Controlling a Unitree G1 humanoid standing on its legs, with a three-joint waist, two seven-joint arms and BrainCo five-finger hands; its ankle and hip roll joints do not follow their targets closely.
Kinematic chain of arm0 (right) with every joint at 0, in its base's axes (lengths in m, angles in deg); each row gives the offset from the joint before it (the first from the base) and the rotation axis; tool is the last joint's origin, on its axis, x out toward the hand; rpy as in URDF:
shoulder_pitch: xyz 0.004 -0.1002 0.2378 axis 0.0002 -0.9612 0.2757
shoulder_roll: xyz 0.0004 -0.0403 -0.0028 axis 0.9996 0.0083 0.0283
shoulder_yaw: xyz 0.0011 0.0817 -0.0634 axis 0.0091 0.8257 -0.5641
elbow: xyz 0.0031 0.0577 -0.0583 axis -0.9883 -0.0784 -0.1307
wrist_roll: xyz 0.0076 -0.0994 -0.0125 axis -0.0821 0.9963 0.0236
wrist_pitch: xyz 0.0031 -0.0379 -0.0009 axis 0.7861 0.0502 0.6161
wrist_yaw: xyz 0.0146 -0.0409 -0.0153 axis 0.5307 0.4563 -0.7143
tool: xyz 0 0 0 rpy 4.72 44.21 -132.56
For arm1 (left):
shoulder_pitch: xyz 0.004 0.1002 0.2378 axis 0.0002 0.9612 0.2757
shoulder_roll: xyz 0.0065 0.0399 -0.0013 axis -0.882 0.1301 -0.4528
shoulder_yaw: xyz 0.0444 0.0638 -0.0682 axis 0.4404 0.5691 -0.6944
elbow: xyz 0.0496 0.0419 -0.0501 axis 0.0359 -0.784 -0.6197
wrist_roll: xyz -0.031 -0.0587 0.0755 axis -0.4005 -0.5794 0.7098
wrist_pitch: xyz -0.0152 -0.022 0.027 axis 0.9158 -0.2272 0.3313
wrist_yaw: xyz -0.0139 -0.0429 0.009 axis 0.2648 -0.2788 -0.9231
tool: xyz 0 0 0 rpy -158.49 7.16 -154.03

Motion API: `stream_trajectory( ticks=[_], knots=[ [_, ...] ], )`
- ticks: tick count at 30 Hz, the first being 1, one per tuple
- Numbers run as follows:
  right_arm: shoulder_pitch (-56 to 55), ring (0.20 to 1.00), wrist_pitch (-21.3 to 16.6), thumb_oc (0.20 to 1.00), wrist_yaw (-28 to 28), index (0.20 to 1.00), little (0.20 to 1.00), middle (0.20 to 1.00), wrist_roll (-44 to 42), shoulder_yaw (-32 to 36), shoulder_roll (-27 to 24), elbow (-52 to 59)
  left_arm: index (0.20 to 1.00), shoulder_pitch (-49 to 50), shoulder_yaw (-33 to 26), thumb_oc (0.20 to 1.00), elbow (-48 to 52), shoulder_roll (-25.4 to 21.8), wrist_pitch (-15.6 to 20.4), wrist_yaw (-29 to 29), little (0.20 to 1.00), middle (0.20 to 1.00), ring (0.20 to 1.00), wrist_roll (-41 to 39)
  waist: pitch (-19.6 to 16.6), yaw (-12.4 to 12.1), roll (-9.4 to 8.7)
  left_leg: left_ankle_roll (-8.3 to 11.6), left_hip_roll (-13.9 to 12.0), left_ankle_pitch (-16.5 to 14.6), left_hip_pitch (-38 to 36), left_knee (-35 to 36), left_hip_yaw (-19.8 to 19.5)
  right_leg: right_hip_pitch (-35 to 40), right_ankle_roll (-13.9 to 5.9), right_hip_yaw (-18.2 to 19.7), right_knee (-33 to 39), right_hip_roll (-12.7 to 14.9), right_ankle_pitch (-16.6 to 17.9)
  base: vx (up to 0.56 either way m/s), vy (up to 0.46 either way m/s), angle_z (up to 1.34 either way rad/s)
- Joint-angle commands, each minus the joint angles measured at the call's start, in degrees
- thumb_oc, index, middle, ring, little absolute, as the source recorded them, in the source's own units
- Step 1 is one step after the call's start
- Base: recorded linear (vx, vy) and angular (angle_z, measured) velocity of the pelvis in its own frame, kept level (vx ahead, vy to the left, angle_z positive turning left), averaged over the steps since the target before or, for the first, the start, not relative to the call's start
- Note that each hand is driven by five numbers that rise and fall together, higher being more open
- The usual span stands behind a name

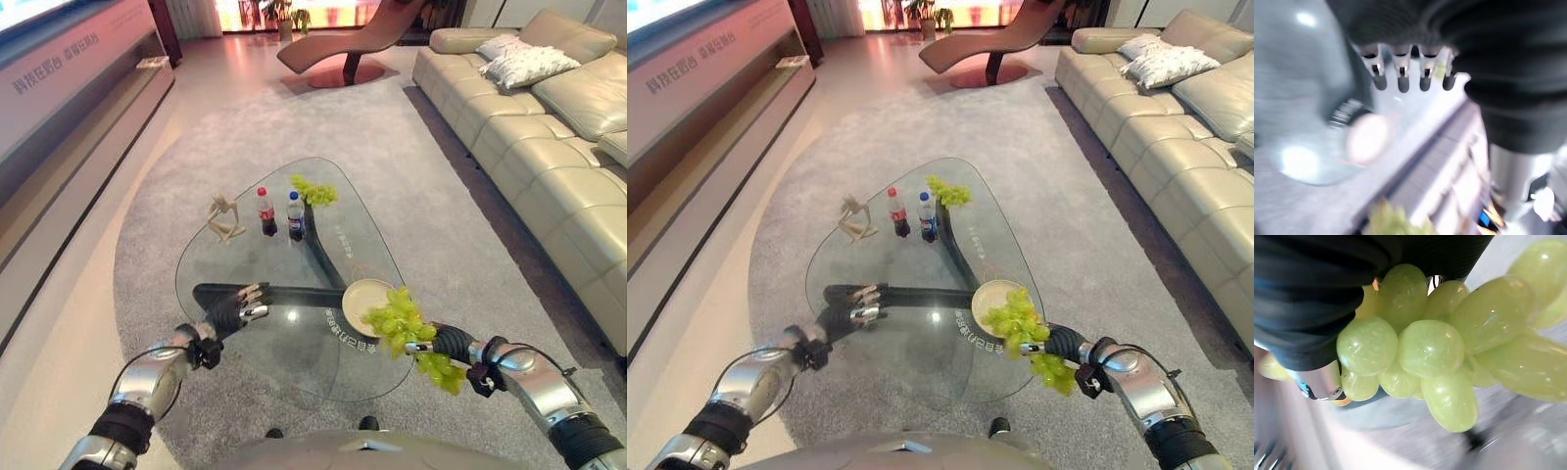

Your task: Pick up fruits into the plate

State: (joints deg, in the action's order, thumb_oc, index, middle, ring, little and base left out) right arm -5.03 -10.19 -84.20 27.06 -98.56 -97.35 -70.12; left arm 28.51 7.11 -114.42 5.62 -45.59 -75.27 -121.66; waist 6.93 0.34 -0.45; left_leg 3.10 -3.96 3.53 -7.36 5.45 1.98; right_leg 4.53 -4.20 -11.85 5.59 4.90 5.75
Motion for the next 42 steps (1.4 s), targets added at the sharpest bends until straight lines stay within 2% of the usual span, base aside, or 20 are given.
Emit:
stream_trajectory(
  ticks=[1, 4, 5, 7, 11, 14, 18, 26, 42],
  knots=[
    [10.68, 0.2, -3.9, 0.2, 6.66, 0.2, 0.2, 0.2, 4.74, -0.81, -2.58, -1.75, 1.0, -6.15, 0.55, 1.0, -6.16, -1.7, 2.88, 1.43, 1.0, 1.0, 1.0, 4.55, 3.83, -1.19, -1.19, -0.57, 2.02, -7.58, -1.25, -0.65, 4.81, 2.73, -2.7, 1.1, -1.12, -0.06, -6.45, -0.14, -0.104, 0.02],
    [18.36, 0.2, -1.88, 0.2, 11.8, 0.2, 0.2, 0.2, 9.98, -3.35, -3.45, -6.86, 1.0, -9.05, 1.92, 1.0, -17.69, 0.94, 3.74, 3.48, 1.0, 1.0, 1.0, 6.38, 7.11, -1.72, -1.67, -0.7, 1.86, -7.42, 1.12, -1.47, 4.37, 0.59, -2.62, 1.72, -1.79, -0.36, -6.31, -0.12, -0.086, 0.02],
    [18.75, 0.2, -1.92, 0.2, 12.06, 0.2, 0.2, 0.2, 10.18, -3.51, -3.42, -7.21, 1.0, -9.22, 1.89, 1.0, -18.22, 1.11, 3.94, 3.57, 1.0, 1.0, 1.0, 6.68, 7.27, -1.71, -1.67, -0.71, 1.86, -7.42, 1.21, -1.5, 4.34, 0.51, -2.61, 1.74, -1.84, -0.38, -6.33, -0.13, -0.105, 0.04],
    [23.46, 0.2, -0.66, 0.2, 15.75, 0.2, 0.2, 0.2, 12.89, -5.4, -2.69, -11.3, 1.0, -10.93, 3.05, 1.0, -24.86, 2.89, 4.69, 8.07, 1.0, 1.0, 1.0, 9.65, 9.13, -1.99, -1.85, -0.84, 1.87, -7.33, 2.76, -2.12, 3.8, -0.75, -2.46, 2.21, -2.45, -0.59, -6.42, -0.09, -0.101, 0.1],
    [31.51, 0.2, -1.22, 0.2, 21.5, 0.2, 0.2, 0.2, 14.31, -7.71, -2.88, -20.21, 1.0, -13.14, 4.77, 1.0, -35.83, 5.91, 7.53, 15.69, 1.0, 1.0, 1.0, 15.54, 12.26, -3.04, -1.68, -1.26, 2.03, -7.36, 5.71, -3.25, 2.03, -2.92, -1.96, 2.62, -3.38, -1.17, -6.73, -0.08, -0.083, 0.1],
    [33.99, 0.2, -0.71, 0.2, 25.03, 0.2, 0.2, 0.2, 15.26, -8.15, -2.66, -23.36, 1.0, -13.34, 4.7, 1.0, -38.44, 7.02, 6.13, 18.88, 1.0, 1.0, 1.0, 18.25, 13.93, -3.7, -1.13, -1.41, 2.3, -7.32, 7.34, -3.87, 0.6, -4.08, -1.57, 2.4, -3.93, -1.36, -6.97, -0.04, -0.066, 0.12],
    [37.61, 0.2, -1.29, 0.2, 29.41, 0.2, 0.2, 0.2, 14.31, -8.65, -2.78, -28.08, 1.0, -13.87, 5.46, 1.0, -39.98, 7.37, 6.27, 19.65, 1.0, 1.0, 1.0, 19.25, 16.12, -4.47, -0.09, -1.57, 2.89, -7.07, 9.67, -4.59, -1.17, -6.08, -0.88, 1.95, -4.83, -1.42, -7.25, -0.08, -0.041, 0.18],
    [46.35, 0.2, -0.97, 0.2, 34.54, 0.2, 0.2, 0.2, 10.74, -10.43, -2.79, -36.32, 1.0, -17.81, 9.7, 1.0, -38.28, 8.21, 10.58, 20.73, 1.0, 1.0, 1.0, 15.02, 20.58, -4.78, 3.18, -1.19, 4.26, -5.87, 14.68, -5.27, -3.7, -11.19, 0.52, 0.71, -6.61, -1.07, -7.83, -0.09, 0.019, 0.12],
    [53.4, 0.2, -1.16, 0.2, 38.29, 0.2, 0.2, 0.2, 8.64, -11.4, -0.14, -42.55, 1.0, -20.19, 12.52, 1.0, -33.67, 9.09, 10.57, 21.84, 1.0, 1.0, 1.0, 12.88, 22.86, -4.95, 5.5, -0.89, 5.01, -4.85, 18.9, -6.76, -2.81, -16.65, 0.96, -0.76, -9.19, -0.11, -7.66, -0.04, 0.025, 0.03]
  ],
)
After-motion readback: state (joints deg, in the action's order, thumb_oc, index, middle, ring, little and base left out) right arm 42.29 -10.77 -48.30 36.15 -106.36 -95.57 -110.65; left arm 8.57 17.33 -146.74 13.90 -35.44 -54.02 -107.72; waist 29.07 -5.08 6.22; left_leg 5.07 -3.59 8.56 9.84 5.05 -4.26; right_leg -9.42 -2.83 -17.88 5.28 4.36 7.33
